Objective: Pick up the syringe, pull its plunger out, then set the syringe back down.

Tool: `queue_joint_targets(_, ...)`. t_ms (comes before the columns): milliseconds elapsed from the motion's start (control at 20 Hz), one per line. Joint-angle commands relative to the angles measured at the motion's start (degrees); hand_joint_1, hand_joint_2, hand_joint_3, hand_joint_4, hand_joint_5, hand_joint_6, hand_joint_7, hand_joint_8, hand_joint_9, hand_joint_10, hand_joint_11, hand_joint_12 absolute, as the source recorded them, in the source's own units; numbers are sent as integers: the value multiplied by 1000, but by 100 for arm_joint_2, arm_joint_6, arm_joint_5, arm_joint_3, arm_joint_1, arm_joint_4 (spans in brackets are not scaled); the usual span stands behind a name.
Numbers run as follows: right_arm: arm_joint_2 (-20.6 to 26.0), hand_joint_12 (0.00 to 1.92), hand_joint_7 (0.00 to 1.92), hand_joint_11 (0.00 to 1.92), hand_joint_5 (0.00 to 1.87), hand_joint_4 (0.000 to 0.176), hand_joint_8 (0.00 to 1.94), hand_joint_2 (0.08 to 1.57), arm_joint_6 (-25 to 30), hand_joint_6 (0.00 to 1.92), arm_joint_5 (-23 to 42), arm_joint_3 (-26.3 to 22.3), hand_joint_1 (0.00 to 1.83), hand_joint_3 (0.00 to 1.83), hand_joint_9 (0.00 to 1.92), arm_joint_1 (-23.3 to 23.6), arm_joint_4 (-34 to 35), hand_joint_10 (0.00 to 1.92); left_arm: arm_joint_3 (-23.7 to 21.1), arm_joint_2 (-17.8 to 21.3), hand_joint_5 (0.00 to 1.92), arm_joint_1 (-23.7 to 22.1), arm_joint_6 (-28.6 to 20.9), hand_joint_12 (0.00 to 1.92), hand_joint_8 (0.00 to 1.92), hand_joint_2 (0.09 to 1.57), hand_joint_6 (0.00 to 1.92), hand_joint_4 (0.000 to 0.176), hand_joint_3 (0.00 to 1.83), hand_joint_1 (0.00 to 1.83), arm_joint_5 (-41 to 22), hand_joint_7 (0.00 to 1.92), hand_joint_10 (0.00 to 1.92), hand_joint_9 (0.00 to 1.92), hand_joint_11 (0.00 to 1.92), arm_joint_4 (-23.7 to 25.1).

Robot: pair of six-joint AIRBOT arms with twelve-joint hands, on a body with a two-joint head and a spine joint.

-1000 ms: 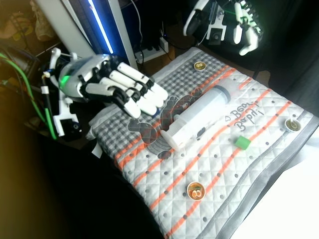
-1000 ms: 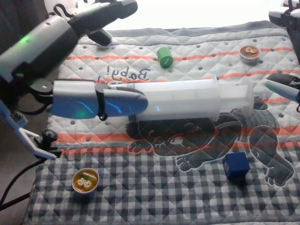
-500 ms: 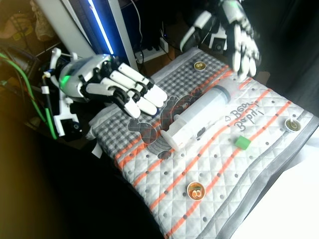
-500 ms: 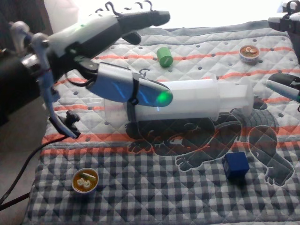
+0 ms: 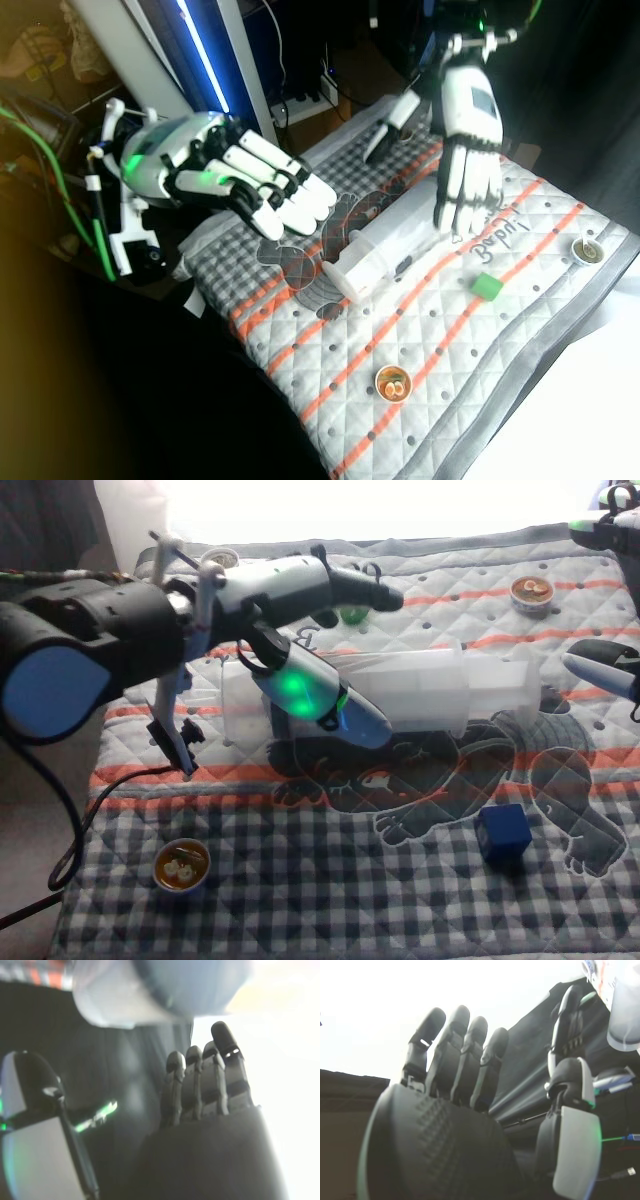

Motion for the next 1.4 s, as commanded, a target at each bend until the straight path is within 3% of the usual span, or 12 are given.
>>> queue_joint_targets(0, 2, 1370, 668, 0, 724, 0, 4, 1005, -9, 25, 654, 31, 781, 0, 528, 40, -187, 116, 103, -102, 345, -80, -5, 1180, 12, 733, 11, 0, 0, 953, 256, 276, 31, 221, 0, 129)
queue_joint_targets(150, 1, 1423, 678, 0, 710, 0, 6, 1020, -9, 16, 648, 33, 793, 4, 553, 44, -195, 126, 338, -384, 394, -51, 188, 1484, 15, 728, 12, 0, 0, 896, -142, 338, 46, 276, 0, 129)
queue_joint_targets(400, 1, 1387, 713, 0, 731, 0, 16, 1030, -7, 22, 647, 37, 804, 4, 593, 67, -219, 142, 616, -732, 415, 95, 407, 1482, 18, 744, 22, 0, 11, 878, -614, 389, 54, 313, 0, 129)
queue_joint_targets(500, 1, 1392, 720, 5, 741, 0, 18, 1051, 20, 25, 647, 38, 771, 12, 600, 70, -226, 147, 753, -861, 488, 159, 458, 1258, 5, 836, 17, 0, 23, 851, -765, 397, 34, 288, 0, 129)
queue_joint_targets(600, 1, 1355, 745, 77, 773, 0, 21, 1051, 52, 31, 648, 38, 809, 3, 629, 69, -227, 166, 844, -929, 850, 211, 455, 377, 13, 987, 93, 0, 28, 1061, -810, 377, 13, 154, 0, 129)
queue_joint_targets(650, 1, 1349, 750, 82, 782, 0, 21, 1057, 78, 33, 649, 38, 807, 5, 630, 68, -227, 166, 884, -949, 917, 231, 450, 587, 21, 1101, 846, 0, 18, 1128, -807, 506, 45, 290, 0, 129)
queue_joint_targets(700, 1, 1351, 751, 77, 780, 0, 20, 1062, 96, 31, 650, 38, 799, 6, 630, 66, -226, 165, 927, -959, 870, 243, 430, 643, 26, 1156, 1097, 0, 16, 1127, -773, 561, 61, 356, 0, 129)
queue_joint_targets(750, 1, 1368, 755, 59, 773, 0, 18, 1071, 109, 24, 650, 38, 789, 5, 627, 59, -225, 165, 939, -947, 821, 258, 417, 1116, 63, 1197, 1207, 0, 4, 1119, -672, 709, 118, 473, 0, 129)
queue_joint_targets(800, 1, 1402, 748, 33, 770, 0, 12, 1077, 116, 20, 651, 37, 781, 4, 617, 52, -225, 166, 939, -906, 894, 260, 415, 1659, 1210, 1226, 1147, 0, 2, 1179, -549, 614, 876, 414, 68, 32)
queue_joint_targets(850, 1, 1433, 738, 13, 766, 0, 6, 1082, 120, 15, 651, 37, 783, 3, 607, 48, -223, 170, 939, -857, 886, 258, 415, 1818, 1513, 1248, 1145, 0, 0, 1185, -421, 564, 1194, 334, 37, -116)
queue_joint_targets(1050, -12, 1381, 703, 44, 706, 0, 6, 1074, 121, 0, 651, 38, 840, 0, 580, 47, -222, 181, 902, -555, 808, 213, 417, 1519, 1488, 1287, 1383, 0, 1, 1161, 284, 511, 837, 495, 190, -897)
queue_joint_targets(1350, -201, 957, 322, 0, 400, 0, 0, 926, 1281, 0, 651, 373, 873, 0, 269, 40, -327, 61, 62, 281, 857, 210, -219, 1747, 1431, 1246, 1298, 0, 0, 1184, 1337, 616, 1225, 540, 369, -472)
